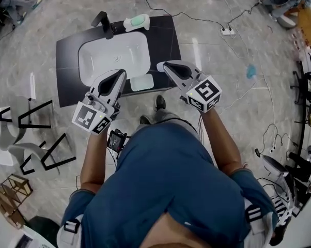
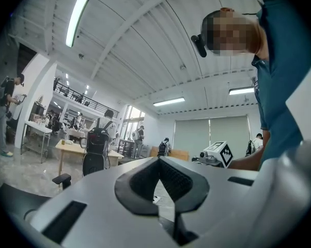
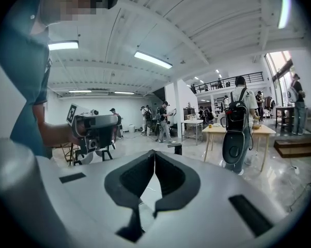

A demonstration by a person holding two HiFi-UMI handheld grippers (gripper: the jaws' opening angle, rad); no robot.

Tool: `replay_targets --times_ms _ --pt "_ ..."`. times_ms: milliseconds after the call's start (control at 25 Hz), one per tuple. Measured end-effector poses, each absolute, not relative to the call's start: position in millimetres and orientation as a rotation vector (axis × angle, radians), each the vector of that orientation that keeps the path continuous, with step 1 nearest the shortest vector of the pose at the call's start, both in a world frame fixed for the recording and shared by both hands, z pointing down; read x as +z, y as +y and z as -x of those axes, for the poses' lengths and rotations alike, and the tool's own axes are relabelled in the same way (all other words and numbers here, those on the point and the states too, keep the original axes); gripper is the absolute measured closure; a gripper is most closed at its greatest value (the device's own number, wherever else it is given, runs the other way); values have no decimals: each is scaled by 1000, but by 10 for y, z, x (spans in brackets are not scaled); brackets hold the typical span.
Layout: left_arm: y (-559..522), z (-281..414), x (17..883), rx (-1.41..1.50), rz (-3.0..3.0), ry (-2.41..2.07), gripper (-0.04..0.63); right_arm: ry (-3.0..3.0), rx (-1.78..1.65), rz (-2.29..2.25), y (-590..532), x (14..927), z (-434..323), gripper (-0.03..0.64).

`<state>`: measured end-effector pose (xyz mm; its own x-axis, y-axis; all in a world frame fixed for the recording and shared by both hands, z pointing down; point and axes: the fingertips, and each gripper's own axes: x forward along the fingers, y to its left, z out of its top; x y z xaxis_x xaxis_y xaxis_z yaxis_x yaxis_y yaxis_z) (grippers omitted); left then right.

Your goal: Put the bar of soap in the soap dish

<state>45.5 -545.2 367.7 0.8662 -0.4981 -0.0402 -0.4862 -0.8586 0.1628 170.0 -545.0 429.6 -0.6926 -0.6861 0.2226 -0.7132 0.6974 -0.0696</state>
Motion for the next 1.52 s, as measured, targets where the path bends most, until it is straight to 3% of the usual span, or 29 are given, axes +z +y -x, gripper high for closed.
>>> replay_targets --times_ms 440,520,800,1200,1520 --pt "-5792 -435 3903 -91 -2812 -864 592 -2726 350 -961 -5950 5041 -1762 593" --pt "-5845 -421 3943 -85 -2800 -878 592 -2701 382 -920 -6013 5224 -1753 516" --pt "-5968 -414 4034 -76 -2770 -907 592 -2563 430 -770 -6076 5919 -1772 424" --pt "-6100 -378 4178 -60 -2727 -918 592 -2298 361 -522 -6044 6902 -1855 328" --pt "-6193 -350 4289 -53 -2696 -936 592 -2143 300 -372 -6013 7396 -1975 310"
